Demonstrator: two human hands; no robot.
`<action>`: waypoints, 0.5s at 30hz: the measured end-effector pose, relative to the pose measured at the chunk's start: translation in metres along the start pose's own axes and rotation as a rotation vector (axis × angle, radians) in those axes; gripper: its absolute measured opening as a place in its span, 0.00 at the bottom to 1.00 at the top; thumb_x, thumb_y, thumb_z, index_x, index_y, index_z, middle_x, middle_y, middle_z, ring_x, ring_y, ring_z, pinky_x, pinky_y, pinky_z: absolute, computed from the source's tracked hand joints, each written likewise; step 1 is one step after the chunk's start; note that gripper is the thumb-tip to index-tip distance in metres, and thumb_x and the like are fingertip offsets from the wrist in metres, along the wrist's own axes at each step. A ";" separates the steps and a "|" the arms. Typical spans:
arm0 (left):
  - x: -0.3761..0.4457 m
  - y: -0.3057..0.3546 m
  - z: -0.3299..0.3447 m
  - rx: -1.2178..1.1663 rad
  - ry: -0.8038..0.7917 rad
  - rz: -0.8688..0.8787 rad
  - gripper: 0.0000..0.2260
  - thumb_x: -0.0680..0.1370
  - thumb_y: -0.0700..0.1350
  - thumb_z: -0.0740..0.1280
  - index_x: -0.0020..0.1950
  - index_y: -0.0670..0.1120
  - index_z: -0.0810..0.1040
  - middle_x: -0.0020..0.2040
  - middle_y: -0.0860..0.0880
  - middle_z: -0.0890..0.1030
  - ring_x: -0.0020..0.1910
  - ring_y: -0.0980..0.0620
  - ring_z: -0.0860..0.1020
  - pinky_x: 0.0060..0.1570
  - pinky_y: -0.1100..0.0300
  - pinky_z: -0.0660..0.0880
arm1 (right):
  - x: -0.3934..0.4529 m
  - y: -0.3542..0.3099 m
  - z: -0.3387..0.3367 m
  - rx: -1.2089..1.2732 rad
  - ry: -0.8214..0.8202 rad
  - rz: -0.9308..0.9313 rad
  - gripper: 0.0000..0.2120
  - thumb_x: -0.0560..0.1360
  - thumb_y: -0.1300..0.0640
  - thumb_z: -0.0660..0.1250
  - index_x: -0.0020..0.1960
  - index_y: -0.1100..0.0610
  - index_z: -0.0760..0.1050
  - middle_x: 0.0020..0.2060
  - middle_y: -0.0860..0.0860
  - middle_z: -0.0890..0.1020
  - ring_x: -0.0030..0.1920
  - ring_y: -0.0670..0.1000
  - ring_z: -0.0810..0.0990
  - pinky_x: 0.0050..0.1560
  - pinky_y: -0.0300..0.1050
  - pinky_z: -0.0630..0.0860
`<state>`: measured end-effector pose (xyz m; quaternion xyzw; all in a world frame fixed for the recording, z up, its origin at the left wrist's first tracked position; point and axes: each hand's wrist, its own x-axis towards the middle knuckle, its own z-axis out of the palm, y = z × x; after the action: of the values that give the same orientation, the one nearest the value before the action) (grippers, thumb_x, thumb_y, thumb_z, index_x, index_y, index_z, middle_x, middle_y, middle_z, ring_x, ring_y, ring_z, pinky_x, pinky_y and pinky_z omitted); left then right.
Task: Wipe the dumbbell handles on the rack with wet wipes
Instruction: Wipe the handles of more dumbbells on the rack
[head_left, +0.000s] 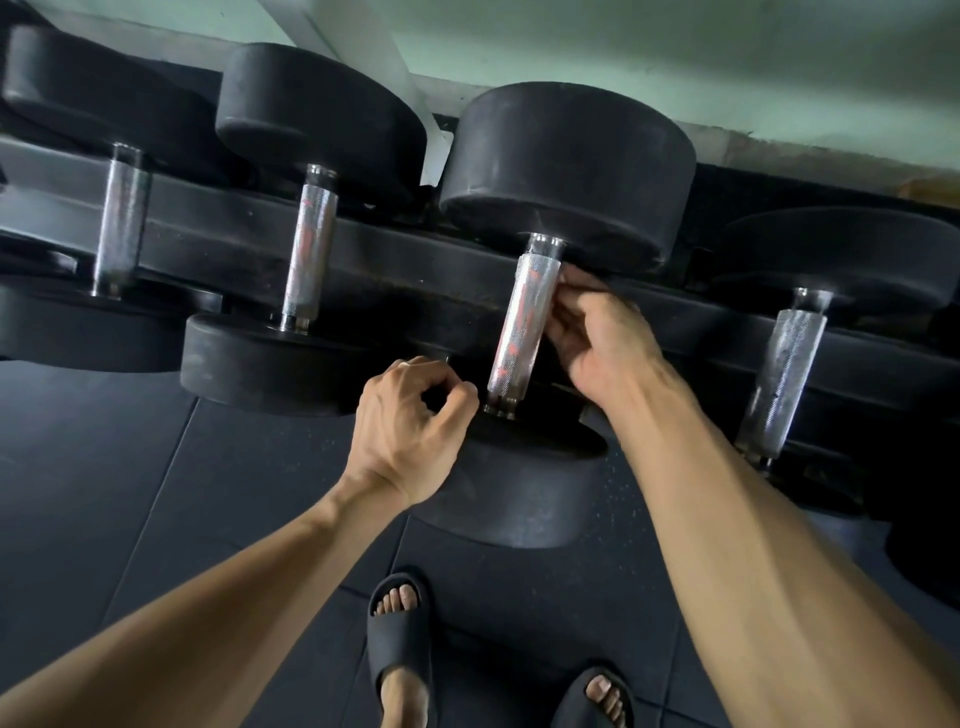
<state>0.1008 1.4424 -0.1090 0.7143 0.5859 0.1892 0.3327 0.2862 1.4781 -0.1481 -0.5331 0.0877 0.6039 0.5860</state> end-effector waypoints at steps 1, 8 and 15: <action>0.000 -0.001 0.000 0.000 0.000 0.004 0.20 0.68 0.57 0.57 0.32 0.43 0.79 0.30 0.52 0.77 0.37 0.53 0.74 0.35 0.65 0.65 | -0.001 0.003 0.000 0.028 -0.029 0.027 0.18 0.76 0.75 0.56 0.47 0.62 0.82 0.42 0.56 0.86 0.44 0.53 0.86 0.50 0.44 0.81; 0.000 -0.001 0.000 0.000 -0.006 -0.002 0.20 0.68 0.57 0.57 0.32 0.44 0.79 0.31 0.53 0.77 0.39 0.54 0.74 0.37 0.67 0.65 | -0.017 0.002 -0.012 -0.070 -0.069 0.112 0.18 0.76 0.76 0.53 0.44 0.65 0.80 0.39 0.58 0.86 0.40 0.54 0.83 0.41 0.42 0.81; 0.000 0.001 0.000 -0.010 -0.008 -0.001 0.20 0.69 0.57 0.57 0.33 0.43 0.80 0.32 0.53 0.78 0.39 0.54 0.75 0.38 0.64 0.67 | -0.012 0.009 -0.011 -0.029 -0.143 0.136 0.19 0.75 0.74 0.53 0.57 0.66 0.80 0.53 0.60 0.85 0.55 0.56 0.83 0.57 0.44 0.80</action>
<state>0.1015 1.4423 -0.1080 0.7132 0.5840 0.1891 0.3384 0.2817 1.4595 -0.1487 -0.4898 0.0727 0.6801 0.5407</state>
